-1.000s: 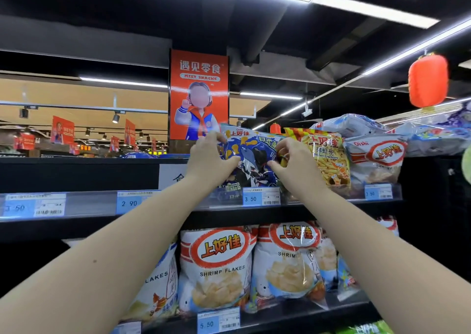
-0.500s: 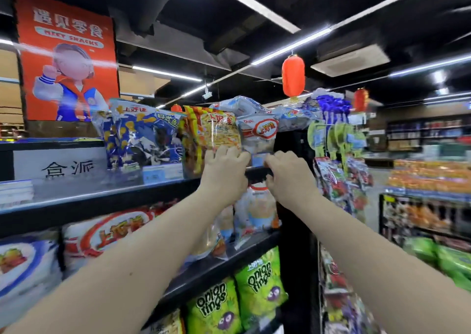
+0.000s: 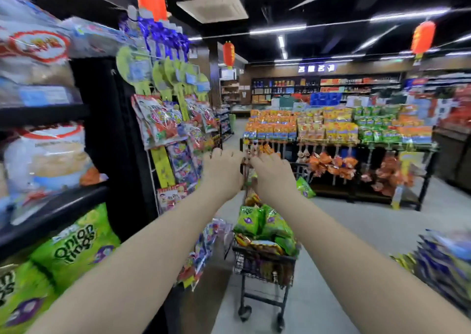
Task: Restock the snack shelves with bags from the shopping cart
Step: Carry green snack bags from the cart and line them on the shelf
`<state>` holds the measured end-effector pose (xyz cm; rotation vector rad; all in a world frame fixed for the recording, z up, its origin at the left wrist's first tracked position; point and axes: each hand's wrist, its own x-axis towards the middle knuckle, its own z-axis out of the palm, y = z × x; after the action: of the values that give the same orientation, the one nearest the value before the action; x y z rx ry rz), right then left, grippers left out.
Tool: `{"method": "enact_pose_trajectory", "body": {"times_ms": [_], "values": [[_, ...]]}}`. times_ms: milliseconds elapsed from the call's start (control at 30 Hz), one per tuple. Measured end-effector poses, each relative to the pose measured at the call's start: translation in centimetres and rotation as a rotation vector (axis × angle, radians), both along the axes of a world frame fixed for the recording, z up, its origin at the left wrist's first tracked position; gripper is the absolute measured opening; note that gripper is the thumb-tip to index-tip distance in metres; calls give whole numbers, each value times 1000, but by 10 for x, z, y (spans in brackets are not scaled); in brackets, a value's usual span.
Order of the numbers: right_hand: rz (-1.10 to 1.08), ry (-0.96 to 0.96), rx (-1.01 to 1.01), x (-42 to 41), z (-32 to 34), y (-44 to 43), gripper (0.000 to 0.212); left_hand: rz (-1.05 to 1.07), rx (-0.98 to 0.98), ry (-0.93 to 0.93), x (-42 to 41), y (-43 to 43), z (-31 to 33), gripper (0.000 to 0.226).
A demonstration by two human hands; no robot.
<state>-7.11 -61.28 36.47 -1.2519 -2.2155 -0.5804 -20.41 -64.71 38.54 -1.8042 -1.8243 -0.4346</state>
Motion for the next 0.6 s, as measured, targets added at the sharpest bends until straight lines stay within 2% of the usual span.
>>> {"method": "enact_pose_trajectory", "body": {"times_ms": [300,400,500,600], "values": [[-146,-6,-103,163,-72,108,29,-92,-99,-119,156,134,-99,35],[-161,51,-129,202,-108,151,30,-83,-155,-172,185,170,-135,35],[-128,103,-252,231,-145,188,12,-59,-225,-192,204,199,-170,35],[-141,112,-339,246,-174,222,14,-42,-292,-209,215,234,-193,37]]}}
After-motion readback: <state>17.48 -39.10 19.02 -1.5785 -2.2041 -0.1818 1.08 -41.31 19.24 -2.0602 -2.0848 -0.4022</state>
